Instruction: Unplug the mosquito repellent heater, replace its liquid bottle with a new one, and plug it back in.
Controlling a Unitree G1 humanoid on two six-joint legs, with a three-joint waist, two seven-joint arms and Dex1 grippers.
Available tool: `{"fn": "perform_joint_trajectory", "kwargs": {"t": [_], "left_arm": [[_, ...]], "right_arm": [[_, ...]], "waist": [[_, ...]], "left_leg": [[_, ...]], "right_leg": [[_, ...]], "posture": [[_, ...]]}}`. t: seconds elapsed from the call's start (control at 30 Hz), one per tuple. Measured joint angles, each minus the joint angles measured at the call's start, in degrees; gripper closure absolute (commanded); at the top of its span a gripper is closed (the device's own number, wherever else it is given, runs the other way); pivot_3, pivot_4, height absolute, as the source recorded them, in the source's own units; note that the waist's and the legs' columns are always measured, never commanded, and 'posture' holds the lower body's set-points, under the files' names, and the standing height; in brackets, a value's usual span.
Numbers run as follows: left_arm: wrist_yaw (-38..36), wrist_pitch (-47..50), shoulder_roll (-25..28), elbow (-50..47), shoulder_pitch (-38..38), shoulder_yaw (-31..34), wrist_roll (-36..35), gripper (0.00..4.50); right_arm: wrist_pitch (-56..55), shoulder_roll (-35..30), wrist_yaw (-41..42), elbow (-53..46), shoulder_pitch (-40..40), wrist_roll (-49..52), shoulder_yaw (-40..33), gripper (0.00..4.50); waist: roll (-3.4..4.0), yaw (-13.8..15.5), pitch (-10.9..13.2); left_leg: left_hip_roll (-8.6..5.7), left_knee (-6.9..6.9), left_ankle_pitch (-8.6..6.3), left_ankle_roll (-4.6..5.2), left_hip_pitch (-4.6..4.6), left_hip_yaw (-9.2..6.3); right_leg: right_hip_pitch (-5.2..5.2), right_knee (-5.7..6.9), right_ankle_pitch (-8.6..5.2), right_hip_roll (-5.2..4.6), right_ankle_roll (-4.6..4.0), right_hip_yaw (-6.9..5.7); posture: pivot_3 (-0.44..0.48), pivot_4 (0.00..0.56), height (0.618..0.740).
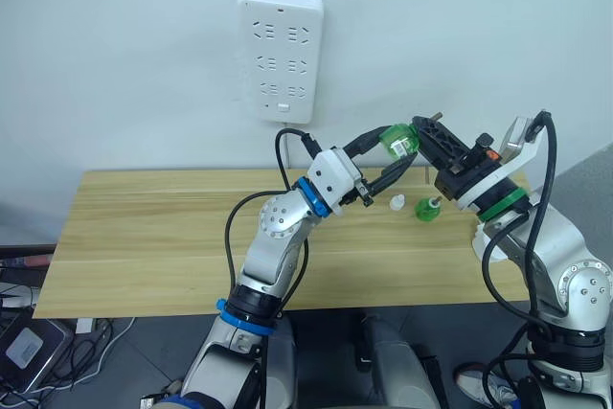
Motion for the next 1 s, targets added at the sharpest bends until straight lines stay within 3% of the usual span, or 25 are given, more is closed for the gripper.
{"fn": "perform_joint_trajectory", "kwargs": {"t": [0.23,0.57,0.67,0.8,0.9,1.0], "left_arm": [[-0.08,-0.87,0.00,0.35,0.00,0.02,0.01,2.19],[-0.45,2.29,0.04,0.42,-1.09,0.90,-2.48,2.19],[-3.26,8.55,1.83,0.41,-2.86,1.54,-6.58,2.19],[-9.53,28.31,8.47,1.46,-5.67,6.14,-19.67,2.19],[-12.30,39.91,12.02,4.38,-7.04,9.80,-26.75,2.19],[-16.93,54.39,15.97,10.64,-9.36,12.26,-34.36,2.19]], "right_arm": [[-0.37,-0.09,0.09,-0.14,0.01,0.04,0.30,3.63],[1.94,-4.96,1.56,-2.39,0.27,0.07,2.57,0.11],[7.55,-14.69,5.35,-4.42,4.16,-0.25,2.44,0.05],[15.94,-29.99,14.34,-3.62,11.21,-3.43,-2.79,0.05],[18.65,-35.49,19.53,-0.61,13.68,-6.88,-7.44,0.05],[20.83,-40.89,25.81,3.24,17.77,-17.19,-8.69,0.05]], "waist": [[0.00,0.00,0.00],[0.00,0.04,0.00],[0.01,0.34,-0.01],[0.01,0.01,-0.04],[0.00,-0.66,-0.04],[0.00,-1.28,-0.04]], "left_leg": [[0.00,0.00,0.00,0.00,0.00,0.00],[-0.02,0.02,0.01,0.01,-0.01,0.00],[-0.03,0.02,0.01,0.02,-0.03,-0.04],[-0.03,0.04,0.02,0.04,0.03,-0.03],[0.00,0.02,0.08,0.15,0.19,-0.06],[-0.01,0.01,0.12,0.21,0.24,-0.06]], "right_leg": [[0.00,0.00,0.00,0.00,-0.01,0.00],[0.01,-0.02,0.01,0.00,-0.01,0.01],[0.04,-0.04,0.01,-0.01,-0.01,-0.04],[0.09,-0.02,0.01,-0.01,0.00,-0.05],[0.21,-0.01,-0.10,0.03,0.20,-0.08],[0.23,0.02,-0.11,0.05,0.23,-0.09]], "posture": [[0.224,0.279,0.740],[0.214,0.280,0.740],[0.210,0.283,0.740],[0.200,0.288,0.740],[0.197,0.294,0.740],[0.194,0.298,0.740]]}}
